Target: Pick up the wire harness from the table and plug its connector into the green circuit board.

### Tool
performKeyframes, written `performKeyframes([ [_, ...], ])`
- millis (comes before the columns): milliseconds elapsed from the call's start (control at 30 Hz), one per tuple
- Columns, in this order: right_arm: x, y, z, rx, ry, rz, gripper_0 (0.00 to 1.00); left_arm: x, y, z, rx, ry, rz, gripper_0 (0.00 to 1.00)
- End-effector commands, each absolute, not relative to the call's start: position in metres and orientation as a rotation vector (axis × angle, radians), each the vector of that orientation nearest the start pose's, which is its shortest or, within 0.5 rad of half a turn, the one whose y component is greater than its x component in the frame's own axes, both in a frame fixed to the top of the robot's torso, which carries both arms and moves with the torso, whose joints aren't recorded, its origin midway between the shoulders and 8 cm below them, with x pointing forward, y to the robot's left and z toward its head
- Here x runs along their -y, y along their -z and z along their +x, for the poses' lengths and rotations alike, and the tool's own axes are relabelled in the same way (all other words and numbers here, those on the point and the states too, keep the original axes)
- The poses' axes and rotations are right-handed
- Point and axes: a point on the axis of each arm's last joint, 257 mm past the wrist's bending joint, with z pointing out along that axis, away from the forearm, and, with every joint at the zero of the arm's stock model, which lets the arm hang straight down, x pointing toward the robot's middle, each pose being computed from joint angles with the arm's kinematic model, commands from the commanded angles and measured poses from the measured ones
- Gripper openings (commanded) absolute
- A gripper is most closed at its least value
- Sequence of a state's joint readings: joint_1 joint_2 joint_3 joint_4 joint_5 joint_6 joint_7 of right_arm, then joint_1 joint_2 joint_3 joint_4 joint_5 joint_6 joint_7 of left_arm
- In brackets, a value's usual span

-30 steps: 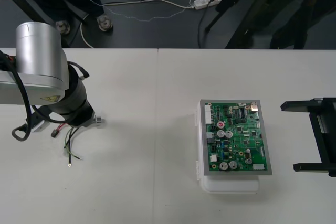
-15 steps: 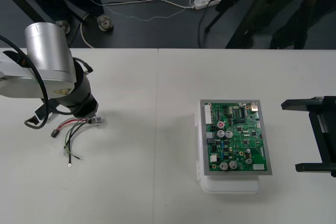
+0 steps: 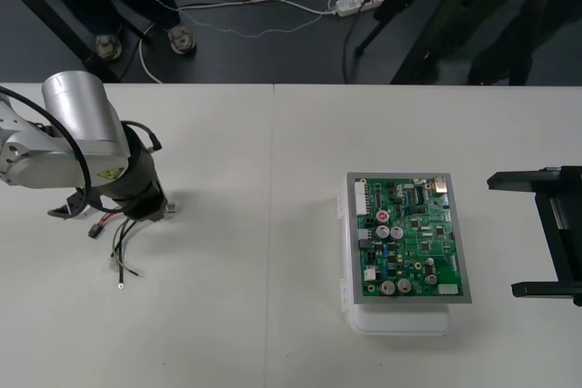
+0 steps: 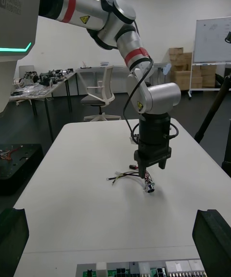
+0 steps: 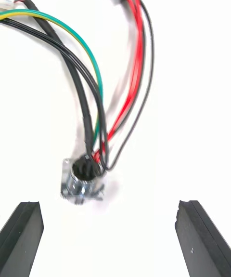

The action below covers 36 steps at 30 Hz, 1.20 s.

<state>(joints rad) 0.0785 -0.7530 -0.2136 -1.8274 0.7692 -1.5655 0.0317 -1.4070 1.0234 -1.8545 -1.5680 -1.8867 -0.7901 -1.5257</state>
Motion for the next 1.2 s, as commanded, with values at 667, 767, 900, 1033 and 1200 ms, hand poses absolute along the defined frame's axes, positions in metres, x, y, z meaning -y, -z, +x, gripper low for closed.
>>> performKeyframes([
  [667, 0.180, 0.070, 0.268, -1.013, -1.043, -1.291, 1.00, -0.226, 0.339, 0.498, -1.612, 0.448, -2.409, 0.81],
  [767, 0.180, 0.070, 0.268, -1.015, -1.044, -1.291, 1.00, -0.227, 0.340, 0.499, -1.605, 0.448, -2.411, 0.81],
  [900, 0.180, 0.070, 0.268, -1.013, -1.043, -1.291, 1.00, -0.230, 0.340, 0.501, -1.601, 0.442, -2.406, 0.81],
  [1033, 0.180, 0.070, 0.268, -1.013, -1.043, -1.291, 1.00, -0.238, 0.346, 0.498, -1.591, 0.425, -2.412, 0.81],
  [1200, 0.180, 0.069, 0.269, -1.010, -1.039, -1.293, 1.00, -0.246, 0.353, 0.496, -1.577, 0.410, -2.418, 0.81],
])
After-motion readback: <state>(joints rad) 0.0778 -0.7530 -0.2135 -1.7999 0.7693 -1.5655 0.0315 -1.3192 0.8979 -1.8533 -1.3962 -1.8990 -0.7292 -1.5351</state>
